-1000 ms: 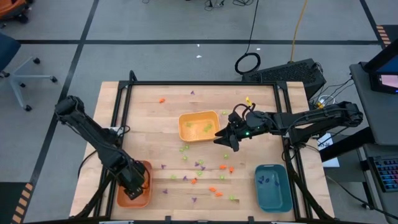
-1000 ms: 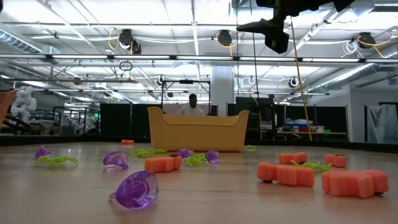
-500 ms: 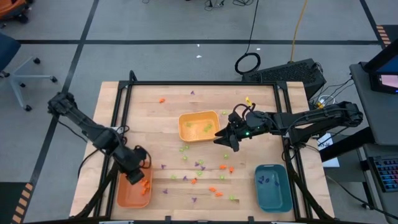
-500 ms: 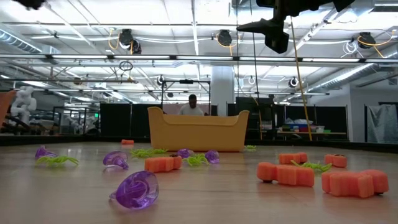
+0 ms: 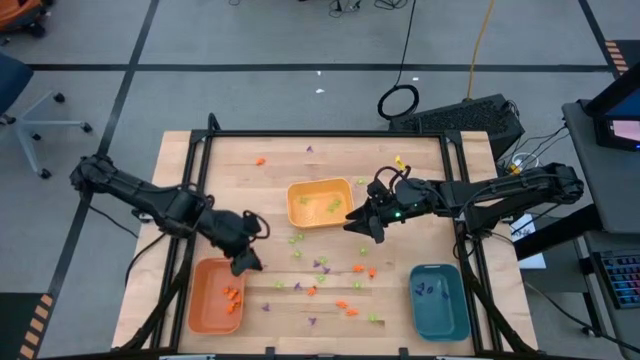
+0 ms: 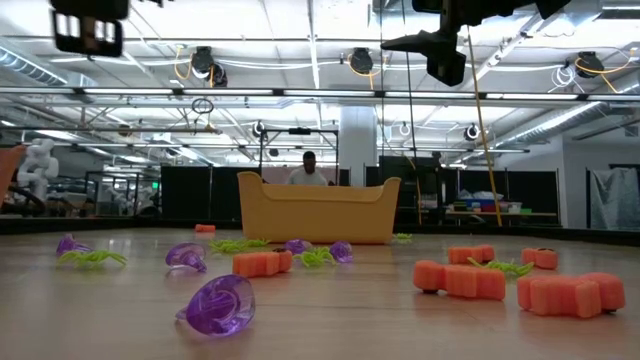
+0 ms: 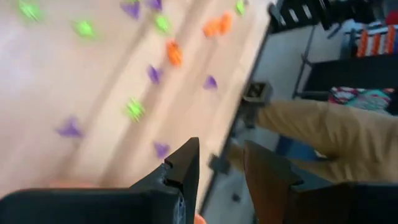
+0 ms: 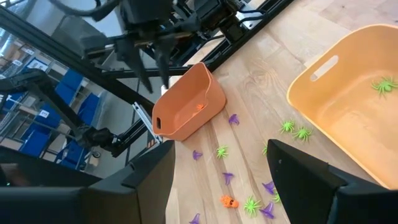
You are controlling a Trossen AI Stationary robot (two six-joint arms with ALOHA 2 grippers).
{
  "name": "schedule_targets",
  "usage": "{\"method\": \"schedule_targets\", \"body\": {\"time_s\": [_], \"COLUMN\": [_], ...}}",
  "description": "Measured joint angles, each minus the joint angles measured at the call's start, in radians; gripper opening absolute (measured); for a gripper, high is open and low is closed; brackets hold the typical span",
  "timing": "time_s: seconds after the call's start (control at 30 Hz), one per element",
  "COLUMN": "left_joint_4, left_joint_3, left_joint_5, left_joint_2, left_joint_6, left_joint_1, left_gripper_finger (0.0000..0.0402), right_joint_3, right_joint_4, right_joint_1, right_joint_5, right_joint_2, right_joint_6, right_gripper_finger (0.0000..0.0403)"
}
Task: Sort Halloween decoration
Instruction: Put the violet witch hat toy into the blue bin
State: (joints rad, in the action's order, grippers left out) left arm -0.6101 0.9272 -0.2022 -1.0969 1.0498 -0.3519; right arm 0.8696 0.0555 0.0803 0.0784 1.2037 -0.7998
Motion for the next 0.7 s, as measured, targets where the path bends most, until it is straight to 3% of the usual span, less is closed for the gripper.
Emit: {"method": "schedule_targets", "body": {"time_s": [0.2,0.37,0.7], "left_joint_4": [-0.008,-0.018,-0.020], "left_joint_3": [0.000,0.000,0.000], "left_joint_5": [0.110,0.169,0.208], "left_joint_2": [-0.018,-0.091,-0.287], "left_joint_6": [-0.228,-0.408,-0.454], "left_joint_1": [0.068,0.080,0.083], "left_gripper_finger": [0.0126,0.0169,0.0277], "right_joint_3": [0.000,0.000,0.000], "right_joint_4": [0.000,0.000,-0.021], "right_joint_1": [0.000,0.000,0.000], "right_joint_5": [0.000,0.000,-0.003], "right_joint_2": [0.000,0.000,0.000], "right_joint_6": [0.000,0.000,0.005], "right_gripper_finger": [0.0240,0.0240,0.0240]}}
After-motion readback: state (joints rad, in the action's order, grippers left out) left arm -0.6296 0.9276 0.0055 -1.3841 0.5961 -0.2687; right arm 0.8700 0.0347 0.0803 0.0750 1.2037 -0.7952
